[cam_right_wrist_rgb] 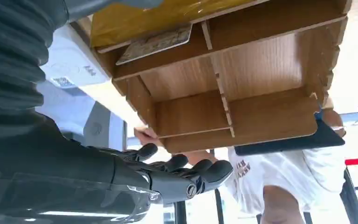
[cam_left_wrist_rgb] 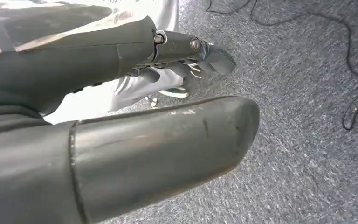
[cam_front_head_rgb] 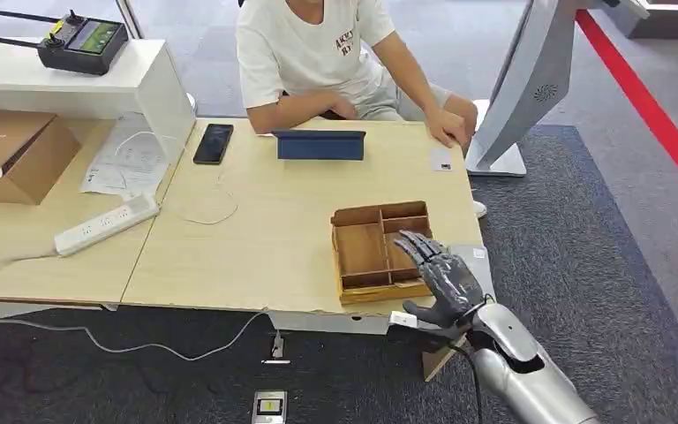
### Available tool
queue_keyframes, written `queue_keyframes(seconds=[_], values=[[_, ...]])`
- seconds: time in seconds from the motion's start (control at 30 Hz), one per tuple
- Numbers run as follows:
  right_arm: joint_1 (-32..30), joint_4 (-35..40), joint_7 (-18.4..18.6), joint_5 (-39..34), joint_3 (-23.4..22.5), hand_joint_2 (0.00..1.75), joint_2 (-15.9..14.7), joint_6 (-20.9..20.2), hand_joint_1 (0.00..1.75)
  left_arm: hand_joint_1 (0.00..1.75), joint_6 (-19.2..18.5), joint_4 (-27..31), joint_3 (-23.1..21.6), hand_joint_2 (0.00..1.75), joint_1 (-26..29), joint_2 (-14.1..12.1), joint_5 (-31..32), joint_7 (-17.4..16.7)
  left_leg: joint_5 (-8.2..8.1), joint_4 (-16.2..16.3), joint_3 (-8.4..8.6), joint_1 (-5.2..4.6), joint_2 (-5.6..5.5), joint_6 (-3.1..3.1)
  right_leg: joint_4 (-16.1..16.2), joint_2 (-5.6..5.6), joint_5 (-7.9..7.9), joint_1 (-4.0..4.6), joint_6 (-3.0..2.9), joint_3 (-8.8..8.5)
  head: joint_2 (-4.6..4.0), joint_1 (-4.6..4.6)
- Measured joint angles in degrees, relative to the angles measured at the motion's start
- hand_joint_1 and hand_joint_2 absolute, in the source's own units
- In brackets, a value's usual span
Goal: Pass the card to the sensor for recognition and then transmit it.
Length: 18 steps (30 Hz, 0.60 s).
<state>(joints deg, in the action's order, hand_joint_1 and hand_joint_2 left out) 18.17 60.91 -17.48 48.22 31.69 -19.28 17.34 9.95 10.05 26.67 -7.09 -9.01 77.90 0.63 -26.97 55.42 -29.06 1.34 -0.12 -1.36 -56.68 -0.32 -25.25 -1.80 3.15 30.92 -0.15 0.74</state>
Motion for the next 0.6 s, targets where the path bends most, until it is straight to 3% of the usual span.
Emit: queue_keyframes(seconds=[0.23,0.6], values=[[0.11,-2.44,0.39,3.79,1.42,1.75,0.11,5.23,0.00,0.00,0.20,0.00,0.00,0.00,-0.01,-0.09,0.00,0.02,0.00,0.00,0.00,0.00,0.00,0.00,0.00,0.00,0.00,0.00,0.00,0.00,0.00,0.00],[0.15,-4.89,-0.07,3.97,2.29,1.75,0.09,6.53,0.00,0.00,0.20,0.00,-0.35,0.00,-0.01,-0.11,0.00,0.18,0.00,0.00,0.01,0.00,0.01,0.00,0.00,0.00,0.00,0.00,0.00,0.01,0.00,0.00]])
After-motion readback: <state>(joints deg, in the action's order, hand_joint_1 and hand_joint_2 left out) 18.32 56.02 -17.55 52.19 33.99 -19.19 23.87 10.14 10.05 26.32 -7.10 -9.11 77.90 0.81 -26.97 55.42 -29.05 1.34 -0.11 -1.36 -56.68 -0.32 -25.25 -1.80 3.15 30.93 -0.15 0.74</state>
